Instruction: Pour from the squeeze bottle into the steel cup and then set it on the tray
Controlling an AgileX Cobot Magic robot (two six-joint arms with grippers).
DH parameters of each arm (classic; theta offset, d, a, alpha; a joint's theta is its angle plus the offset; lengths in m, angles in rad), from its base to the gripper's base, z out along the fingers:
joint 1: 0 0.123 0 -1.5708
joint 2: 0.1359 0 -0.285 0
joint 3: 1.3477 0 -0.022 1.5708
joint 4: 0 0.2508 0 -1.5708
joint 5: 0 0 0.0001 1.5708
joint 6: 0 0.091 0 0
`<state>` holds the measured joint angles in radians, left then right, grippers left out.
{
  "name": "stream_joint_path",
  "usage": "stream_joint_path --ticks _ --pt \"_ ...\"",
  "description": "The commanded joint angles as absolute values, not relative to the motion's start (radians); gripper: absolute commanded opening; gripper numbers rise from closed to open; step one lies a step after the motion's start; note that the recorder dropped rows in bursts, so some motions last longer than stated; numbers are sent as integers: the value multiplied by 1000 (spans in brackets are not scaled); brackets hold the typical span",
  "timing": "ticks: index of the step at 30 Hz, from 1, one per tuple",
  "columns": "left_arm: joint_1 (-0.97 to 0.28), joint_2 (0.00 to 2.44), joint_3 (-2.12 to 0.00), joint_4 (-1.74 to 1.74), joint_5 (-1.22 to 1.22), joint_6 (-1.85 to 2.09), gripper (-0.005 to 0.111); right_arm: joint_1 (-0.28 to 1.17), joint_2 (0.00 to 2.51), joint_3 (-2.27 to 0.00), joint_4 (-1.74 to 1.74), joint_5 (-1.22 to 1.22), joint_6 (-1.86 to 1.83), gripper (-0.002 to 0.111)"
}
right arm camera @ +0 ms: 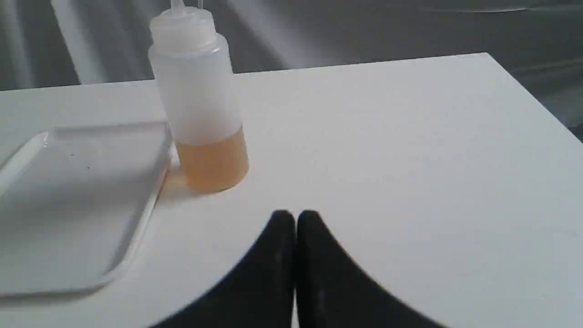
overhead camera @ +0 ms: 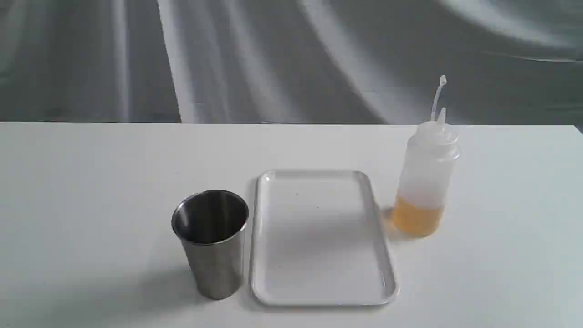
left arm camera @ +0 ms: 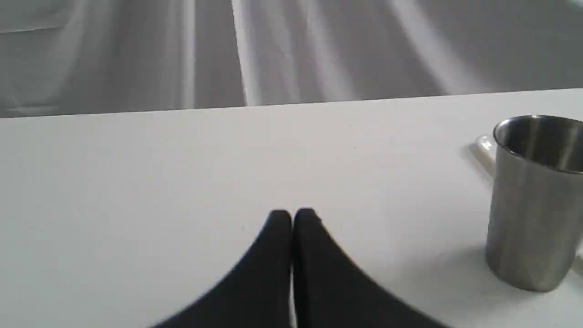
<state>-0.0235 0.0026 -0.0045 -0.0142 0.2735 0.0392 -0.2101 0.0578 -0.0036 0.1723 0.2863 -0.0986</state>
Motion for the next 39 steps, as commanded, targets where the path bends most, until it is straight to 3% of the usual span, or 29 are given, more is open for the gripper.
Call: stream_joint_path --ticks 1,13,19,30,39 --pt "-22 0 0 -15 266 36 0 -206 62 -27 172 341 -95 0" --pt "-22 0 0 -15 266 34 0 -208 76 -327 82 549 -95 0" --pt "-22 0 0 -15 266 36 0 -208 219 -457 82 661 -95 0" --pt "-22 0 0 -15 266 36 0 -205 566 -609 81 636 -95 0" --pt "-22 0 0 -15 266 36 0 -88 761 -619 45 345 -95 0"
